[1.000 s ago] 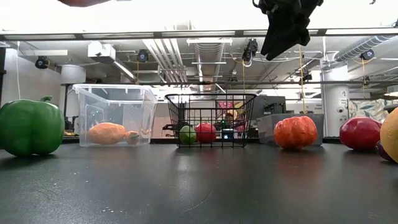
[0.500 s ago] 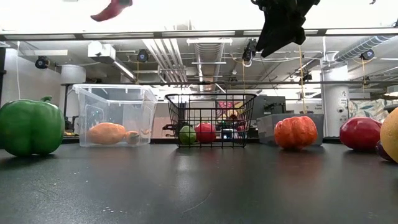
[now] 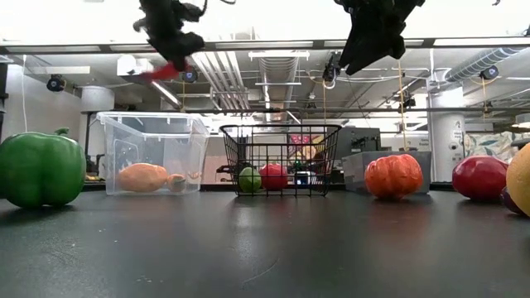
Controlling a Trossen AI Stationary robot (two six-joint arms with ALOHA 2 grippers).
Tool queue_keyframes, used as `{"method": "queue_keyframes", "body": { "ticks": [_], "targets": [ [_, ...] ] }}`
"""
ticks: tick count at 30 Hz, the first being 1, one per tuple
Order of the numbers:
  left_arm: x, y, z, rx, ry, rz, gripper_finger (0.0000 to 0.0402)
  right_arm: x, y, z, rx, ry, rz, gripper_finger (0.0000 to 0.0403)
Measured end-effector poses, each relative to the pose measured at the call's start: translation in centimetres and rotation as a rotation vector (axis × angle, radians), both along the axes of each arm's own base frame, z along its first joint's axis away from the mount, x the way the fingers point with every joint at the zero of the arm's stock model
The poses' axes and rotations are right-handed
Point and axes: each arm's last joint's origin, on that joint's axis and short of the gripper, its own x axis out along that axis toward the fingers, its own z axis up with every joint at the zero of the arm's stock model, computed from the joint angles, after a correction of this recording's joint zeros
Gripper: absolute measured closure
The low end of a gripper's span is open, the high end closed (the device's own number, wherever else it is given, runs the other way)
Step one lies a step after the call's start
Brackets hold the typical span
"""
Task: Sort produce into baskets
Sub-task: Put the red chili pepper into the transparent basket
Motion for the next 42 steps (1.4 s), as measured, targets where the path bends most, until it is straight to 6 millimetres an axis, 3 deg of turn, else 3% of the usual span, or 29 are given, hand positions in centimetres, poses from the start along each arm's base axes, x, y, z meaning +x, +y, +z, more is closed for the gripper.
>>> {"method": "queue_keyframes", "body": {
  "ticks": [7,16,24,37,42],
  "targets": [
    [-0.3,4.2,-2.4,-0.104,-0.052,-0.07,0.0267,0.0,0.0,0.0,0.0,0.0,0.0,0.0234],
    [-2.3,7.2,-5.8,-0.215,0.016,-0.115,0.0267,0.0,0.0,0.0,-0.003,0.001,0.004,0.0234],
    [-3.4,8.2,-6.7,-0.289,0.01,-0.133,0.0267,0.0,0.0,0.0,-0.003,0.001,0.004,0.0234],
    [-3.5,8.2,-6.8,-0.295,-0.004,-0.117,0.0266,0.1,0.0,0.0,-0.003,-0.006,0.004,0.0234],
    [-3.6,8.2,-6.9,-0.295,-0.015,-0.097,0.0244,0.1,0.0,0.0,-0.003,-0.006,0.003,0.0234]
  ]
}}
